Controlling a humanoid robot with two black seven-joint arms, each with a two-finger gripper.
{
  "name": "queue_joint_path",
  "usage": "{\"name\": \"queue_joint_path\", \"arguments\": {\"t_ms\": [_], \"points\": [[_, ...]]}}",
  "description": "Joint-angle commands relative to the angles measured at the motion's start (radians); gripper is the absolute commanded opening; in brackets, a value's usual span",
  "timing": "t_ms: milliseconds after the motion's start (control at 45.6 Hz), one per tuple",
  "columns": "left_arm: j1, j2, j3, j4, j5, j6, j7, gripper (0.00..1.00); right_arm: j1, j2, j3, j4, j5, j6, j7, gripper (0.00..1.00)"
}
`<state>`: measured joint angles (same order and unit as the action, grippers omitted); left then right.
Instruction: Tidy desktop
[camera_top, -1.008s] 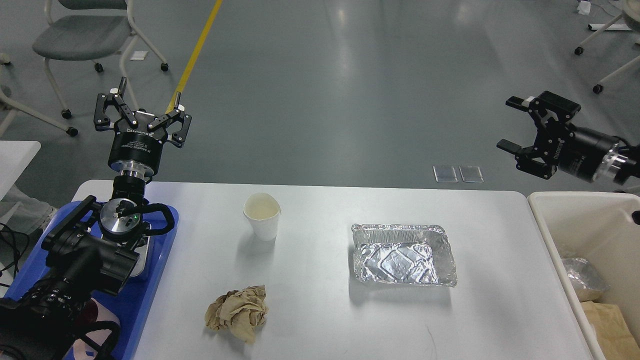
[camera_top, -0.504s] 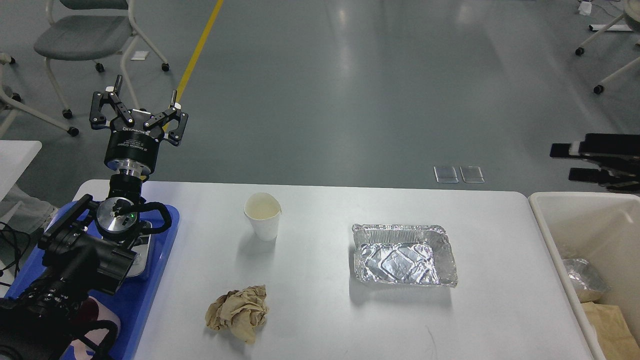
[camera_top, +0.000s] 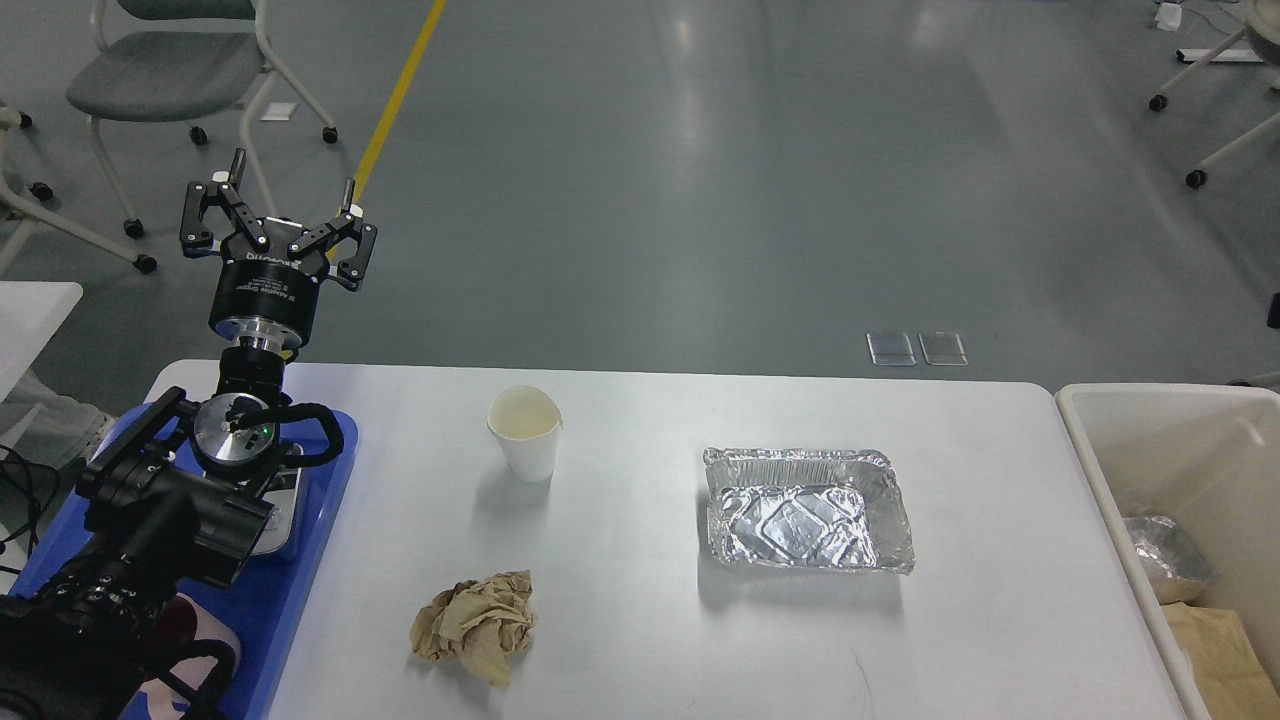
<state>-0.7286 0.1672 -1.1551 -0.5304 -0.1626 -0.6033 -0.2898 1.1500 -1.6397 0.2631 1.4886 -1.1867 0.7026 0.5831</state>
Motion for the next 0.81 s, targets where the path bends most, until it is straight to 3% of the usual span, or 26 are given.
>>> {"name": "queue_joint_path", "arguments": {"t_ms": [0, 263, 570, 789], "points": [[0.0, 0.003, -0.002, 0.0, 0.0, 0.002, 0.0, 0.97, -0.019, 0.021, -0.001, -0.002, -0.007, 0.0, -0.002, 1.0], [0.005, 0.023, 0.003, 0.0, 0.002, 0.003, 0.0, 0.97, -0.108, 0.266, -0.022, -0.097, -0.091, -0.051, -0.017, 1.0], [0.005, 0.029, 0.012, 0.0, 0.002, 0.007, 0.001, 0.97, -0.118, 0.589, -0.154, -0.364, -0.117, -0.095, -0.092, 1.0], [0.006, 0.028, 0.017, 0.0, 0.002, 0.007, 0.001, 0.97, -0.124, 0.764, -0.22, -0.488, -0.116, -0.132, -0.092, 1.0]]}}
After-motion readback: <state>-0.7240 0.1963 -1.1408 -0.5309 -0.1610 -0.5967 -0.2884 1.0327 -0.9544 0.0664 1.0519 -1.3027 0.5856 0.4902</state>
